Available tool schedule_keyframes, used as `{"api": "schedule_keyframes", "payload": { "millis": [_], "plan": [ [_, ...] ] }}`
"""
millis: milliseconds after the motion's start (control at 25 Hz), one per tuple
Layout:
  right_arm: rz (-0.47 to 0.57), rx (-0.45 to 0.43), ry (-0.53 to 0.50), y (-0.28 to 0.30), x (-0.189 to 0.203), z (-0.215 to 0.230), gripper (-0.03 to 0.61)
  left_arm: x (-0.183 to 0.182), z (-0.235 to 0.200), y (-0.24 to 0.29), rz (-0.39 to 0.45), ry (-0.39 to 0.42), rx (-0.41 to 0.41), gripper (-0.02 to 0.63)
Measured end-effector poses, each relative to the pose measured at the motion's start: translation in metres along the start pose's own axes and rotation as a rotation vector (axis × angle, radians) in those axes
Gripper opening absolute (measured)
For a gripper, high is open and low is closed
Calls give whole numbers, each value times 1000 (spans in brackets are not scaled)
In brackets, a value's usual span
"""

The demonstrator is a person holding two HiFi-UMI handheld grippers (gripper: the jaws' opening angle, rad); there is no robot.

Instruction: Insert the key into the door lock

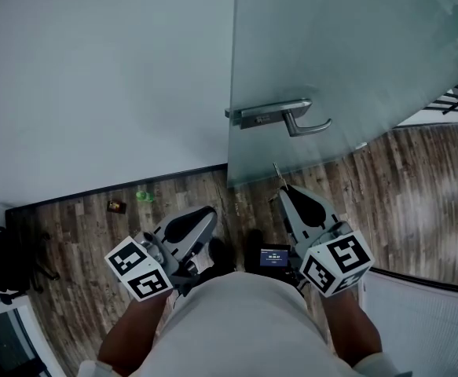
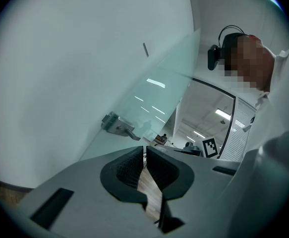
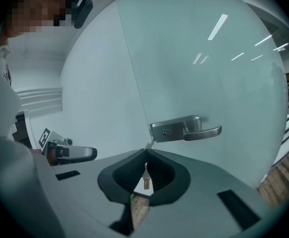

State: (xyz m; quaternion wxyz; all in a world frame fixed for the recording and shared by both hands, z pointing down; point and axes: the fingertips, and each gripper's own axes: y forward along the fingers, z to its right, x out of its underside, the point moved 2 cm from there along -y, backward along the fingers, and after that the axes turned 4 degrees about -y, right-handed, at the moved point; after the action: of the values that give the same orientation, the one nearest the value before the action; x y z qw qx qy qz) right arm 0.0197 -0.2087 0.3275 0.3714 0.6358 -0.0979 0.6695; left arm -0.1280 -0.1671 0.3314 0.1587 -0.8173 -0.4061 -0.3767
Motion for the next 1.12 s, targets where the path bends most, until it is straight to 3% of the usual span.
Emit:
{"api": "schedule_keyframes", "payload": {
  "millis": [560, 1120],
  "plan": [
    [1, -10, -48, 20, -16, 10, 18, -28, -18, 25, 6, 80, -33, 35],
    [-2, -1, -62, 53, -23, 21, 18, -62, -41, 59, 6, 165, -45, 109]
  ]
}}
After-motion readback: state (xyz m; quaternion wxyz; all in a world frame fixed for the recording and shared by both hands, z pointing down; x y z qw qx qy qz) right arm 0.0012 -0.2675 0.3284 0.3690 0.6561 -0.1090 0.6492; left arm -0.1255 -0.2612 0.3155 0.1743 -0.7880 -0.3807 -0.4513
